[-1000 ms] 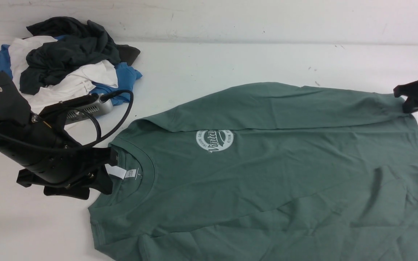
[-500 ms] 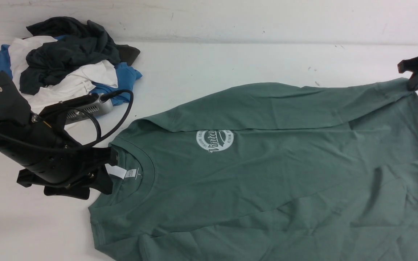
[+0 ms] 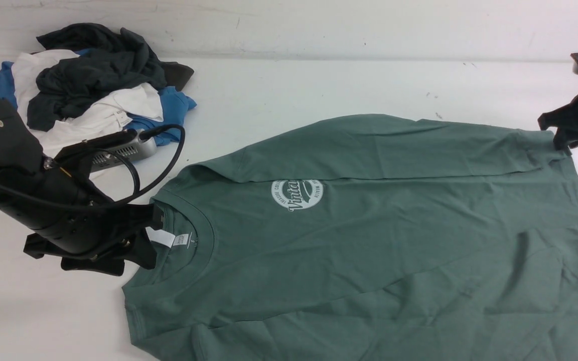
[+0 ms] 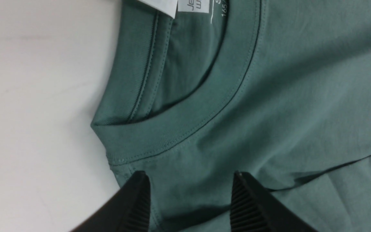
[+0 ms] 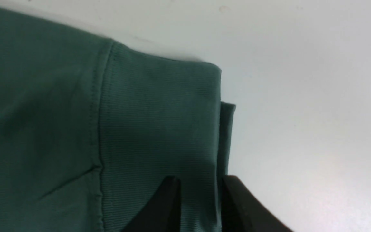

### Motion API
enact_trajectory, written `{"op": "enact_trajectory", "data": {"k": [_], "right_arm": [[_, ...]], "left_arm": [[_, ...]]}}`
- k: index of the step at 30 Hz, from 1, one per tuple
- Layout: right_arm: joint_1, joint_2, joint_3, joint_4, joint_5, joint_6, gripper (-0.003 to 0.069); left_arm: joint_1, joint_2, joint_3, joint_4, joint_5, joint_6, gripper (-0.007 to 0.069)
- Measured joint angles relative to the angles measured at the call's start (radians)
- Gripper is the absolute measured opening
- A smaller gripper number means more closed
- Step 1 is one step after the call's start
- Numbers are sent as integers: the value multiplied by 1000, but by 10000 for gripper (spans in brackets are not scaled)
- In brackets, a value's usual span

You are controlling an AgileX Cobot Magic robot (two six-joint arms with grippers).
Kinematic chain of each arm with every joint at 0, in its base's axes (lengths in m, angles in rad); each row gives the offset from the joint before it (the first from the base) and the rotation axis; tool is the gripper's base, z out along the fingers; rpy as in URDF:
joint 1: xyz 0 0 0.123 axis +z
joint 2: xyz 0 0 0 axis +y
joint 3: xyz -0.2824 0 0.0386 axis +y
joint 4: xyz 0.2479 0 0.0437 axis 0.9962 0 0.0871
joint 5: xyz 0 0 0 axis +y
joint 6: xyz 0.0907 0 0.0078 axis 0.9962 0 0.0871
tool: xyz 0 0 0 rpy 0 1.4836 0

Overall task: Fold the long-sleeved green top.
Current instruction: Hold the cuff with your right arm as far away from the cuff

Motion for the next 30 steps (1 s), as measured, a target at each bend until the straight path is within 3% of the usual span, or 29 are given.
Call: {"op": "enact_trajectory", "data": {"k": [7, 21, 30], "right_arm": [[0, -2, 0, -2, 46, 0, 295], [30, -3, 0, -16, 49, 0, 293], [30, -3, 0, -69, 43, 0, 246]], "left_arm": [[0, 0, 0, 0, 0, 0, 324], [0, 0, 0, 0, 0, 12, 324], [0, 0, 0, 0, 37, 12, 324]]}}
